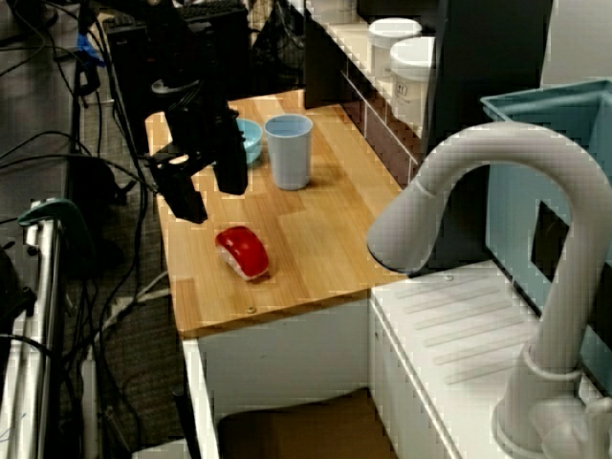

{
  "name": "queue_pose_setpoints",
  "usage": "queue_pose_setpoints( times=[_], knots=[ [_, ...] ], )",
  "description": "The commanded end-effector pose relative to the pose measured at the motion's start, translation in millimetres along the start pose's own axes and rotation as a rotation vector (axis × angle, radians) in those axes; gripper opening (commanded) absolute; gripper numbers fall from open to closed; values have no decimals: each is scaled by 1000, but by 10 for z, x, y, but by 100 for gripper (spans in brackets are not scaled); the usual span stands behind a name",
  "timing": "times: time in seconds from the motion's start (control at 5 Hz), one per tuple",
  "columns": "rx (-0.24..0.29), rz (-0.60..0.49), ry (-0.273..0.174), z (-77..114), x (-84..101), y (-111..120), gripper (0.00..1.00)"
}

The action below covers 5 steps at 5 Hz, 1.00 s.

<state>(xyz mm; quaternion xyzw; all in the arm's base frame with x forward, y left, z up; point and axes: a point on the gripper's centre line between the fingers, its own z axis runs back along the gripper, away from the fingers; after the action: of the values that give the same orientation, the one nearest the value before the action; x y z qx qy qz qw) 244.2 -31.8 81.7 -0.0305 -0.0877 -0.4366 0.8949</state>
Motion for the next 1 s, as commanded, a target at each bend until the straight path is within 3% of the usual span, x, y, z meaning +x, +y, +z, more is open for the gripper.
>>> queue_pose_setpoints(
  times=[0.0,0.8],
  knots=[
    [11,-24,-15,-11,-92,-25,100],
    [7,20,43,-350,-47,30,100]
  ],
)
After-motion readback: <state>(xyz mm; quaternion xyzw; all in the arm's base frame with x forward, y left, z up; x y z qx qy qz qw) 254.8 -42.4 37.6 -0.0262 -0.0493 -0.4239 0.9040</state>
